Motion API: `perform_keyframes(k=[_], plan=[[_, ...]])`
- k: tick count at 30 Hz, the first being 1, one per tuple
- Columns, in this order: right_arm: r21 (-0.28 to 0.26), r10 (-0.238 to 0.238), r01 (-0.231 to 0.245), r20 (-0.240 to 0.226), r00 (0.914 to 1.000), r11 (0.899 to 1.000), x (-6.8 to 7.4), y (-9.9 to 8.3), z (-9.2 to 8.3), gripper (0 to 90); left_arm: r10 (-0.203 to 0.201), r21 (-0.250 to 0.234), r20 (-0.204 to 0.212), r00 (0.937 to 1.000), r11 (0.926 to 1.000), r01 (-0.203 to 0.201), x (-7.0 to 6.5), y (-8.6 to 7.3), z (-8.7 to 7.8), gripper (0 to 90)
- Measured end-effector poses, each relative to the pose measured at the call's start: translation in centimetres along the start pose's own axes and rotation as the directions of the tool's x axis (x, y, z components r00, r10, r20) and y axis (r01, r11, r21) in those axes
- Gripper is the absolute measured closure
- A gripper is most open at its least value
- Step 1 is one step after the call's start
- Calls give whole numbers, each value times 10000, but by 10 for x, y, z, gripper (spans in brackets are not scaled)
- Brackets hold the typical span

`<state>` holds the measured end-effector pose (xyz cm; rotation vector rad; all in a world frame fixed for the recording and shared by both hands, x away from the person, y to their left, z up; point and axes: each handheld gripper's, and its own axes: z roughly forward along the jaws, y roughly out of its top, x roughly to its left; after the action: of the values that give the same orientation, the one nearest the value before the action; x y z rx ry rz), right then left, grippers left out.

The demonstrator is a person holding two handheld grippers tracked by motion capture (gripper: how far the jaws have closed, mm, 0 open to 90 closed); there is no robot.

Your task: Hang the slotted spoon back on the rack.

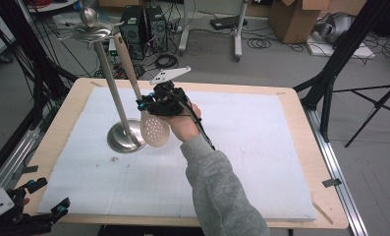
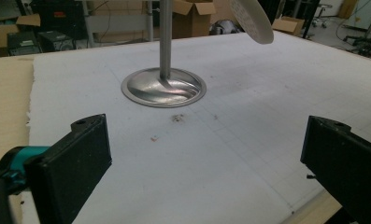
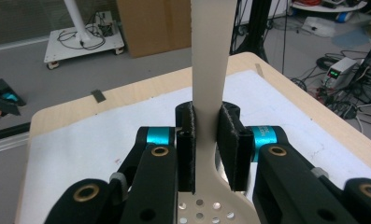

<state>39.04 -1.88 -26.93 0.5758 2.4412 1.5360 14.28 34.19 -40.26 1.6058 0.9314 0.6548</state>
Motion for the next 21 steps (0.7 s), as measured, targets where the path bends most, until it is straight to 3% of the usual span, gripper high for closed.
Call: perform_keyframes(k=[10, 14, 21], plan=[[-92, 166, -167, -141, 9998, 9998, 2, 1, 9, 774, -13, -5, -60, 10000, 10000, 13, 0, 0, -2, 20], [-169, 27, -28, -58, 10000, 9999, 3, 1, 10, 760, 1, -34, -68, 10000, 10000, -1, 0, 0, -4, 20], [-734, 29, -27, 25, 10000, 9973, 2, -5, 1, 641, -4, 0, -11, 10000, 10000, 4, 1, 0, -1, 20]])
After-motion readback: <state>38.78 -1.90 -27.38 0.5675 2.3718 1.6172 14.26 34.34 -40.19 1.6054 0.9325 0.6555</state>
